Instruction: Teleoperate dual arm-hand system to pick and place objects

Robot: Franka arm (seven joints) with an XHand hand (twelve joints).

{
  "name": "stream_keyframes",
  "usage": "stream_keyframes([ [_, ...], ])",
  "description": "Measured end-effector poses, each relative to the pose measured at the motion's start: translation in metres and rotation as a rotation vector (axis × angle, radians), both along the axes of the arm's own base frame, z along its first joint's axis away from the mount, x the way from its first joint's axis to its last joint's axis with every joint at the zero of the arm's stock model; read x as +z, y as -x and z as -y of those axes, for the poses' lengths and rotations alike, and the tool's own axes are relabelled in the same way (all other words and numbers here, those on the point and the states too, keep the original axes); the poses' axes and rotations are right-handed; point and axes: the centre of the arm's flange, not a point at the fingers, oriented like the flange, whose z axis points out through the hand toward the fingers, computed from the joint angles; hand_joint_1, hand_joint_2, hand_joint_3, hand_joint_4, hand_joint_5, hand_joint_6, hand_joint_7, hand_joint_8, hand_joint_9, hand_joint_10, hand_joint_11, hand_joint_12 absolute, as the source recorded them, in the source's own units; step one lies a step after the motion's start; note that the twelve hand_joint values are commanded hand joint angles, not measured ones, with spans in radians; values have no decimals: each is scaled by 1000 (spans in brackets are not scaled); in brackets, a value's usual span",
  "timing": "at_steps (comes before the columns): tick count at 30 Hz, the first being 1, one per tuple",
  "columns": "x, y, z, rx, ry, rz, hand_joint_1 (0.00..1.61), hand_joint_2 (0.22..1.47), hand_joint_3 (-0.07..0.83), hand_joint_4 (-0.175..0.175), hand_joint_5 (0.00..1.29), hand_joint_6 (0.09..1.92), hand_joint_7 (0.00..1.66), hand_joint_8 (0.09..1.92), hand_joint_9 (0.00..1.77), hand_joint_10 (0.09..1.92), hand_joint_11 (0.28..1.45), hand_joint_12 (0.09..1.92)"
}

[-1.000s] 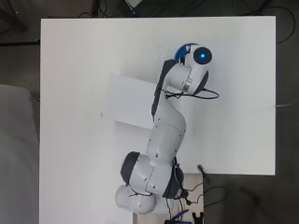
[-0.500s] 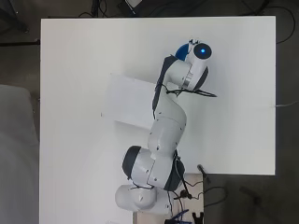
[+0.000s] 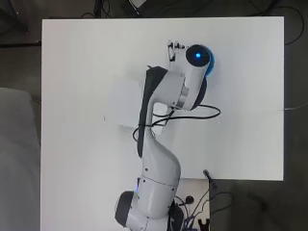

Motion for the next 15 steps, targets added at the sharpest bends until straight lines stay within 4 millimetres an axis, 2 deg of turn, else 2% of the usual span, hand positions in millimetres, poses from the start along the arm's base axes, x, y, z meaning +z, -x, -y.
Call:
stream_keyframes([
  [2,28,18,-19,54,14,55,55,932,2,-49,175,87,372,87,466,87,407,87],
  [4,38,32,-36,90,26,78,63,940,2,-58,191,87,442,87,526,87,419,87],
  [6,44,48,-54,121,46,92,72,950,3,-54,216,87,462,87,558,87,430,87],
  [11,48,91,-98,148,104,158,119,959,3,-24,215,87,341,87,483,87,431,87],
  [15,49,99,-140,171,125,199,139,970,6,-29,208,87,313,87,475,87,445,87],
])
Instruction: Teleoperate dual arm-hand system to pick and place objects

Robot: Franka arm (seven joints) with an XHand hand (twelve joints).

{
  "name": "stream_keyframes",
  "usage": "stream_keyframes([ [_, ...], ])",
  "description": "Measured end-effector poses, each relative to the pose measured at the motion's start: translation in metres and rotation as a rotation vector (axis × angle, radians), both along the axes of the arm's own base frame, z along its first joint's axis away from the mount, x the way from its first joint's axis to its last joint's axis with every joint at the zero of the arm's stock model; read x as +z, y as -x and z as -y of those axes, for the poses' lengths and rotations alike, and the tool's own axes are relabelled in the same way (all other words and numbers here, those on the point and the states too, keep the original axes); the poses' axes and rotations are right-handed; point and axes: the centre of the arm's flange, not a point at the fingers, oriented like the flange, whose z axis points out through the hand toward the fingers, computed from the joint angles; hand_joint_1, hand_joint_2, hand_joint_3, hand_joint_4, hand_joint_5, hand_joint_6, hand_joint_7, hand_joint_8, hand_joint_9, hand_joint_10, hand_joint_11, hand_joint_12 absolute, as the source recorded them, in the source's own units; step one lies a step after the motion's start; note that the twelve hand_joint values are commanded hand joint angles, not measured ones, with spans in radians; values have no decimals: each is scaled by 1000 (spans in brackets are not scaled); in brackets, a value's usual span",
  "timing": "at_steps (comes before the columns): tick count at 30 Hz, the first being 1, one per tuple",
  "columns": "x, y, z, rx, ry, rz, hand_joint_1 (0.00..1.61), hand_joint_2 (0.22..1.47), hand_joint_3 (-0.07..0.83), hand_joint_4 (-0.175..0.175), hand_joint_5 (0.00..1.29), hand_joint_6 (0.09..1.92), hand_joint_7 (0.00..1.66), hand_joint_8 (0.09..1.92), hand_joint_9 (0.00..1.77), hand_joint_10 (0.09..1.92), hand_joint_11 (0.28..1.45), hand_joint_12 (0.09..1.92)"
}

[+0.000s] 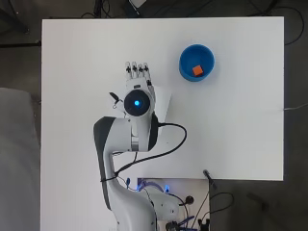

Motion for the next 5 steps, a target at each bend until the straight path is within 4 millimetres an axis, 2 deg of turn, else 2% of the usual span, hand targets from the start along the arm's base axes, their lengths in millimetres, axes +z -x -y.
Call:
stream_keyframes([
  [2,0,3,-15,-7,10,15,142,977,8,-34,206,87,313,87,481,87,450,87],
  [5,0,6,-24,-19,23,22,147,983,9,-42,193,87,314,87,493,87,453,87],
])
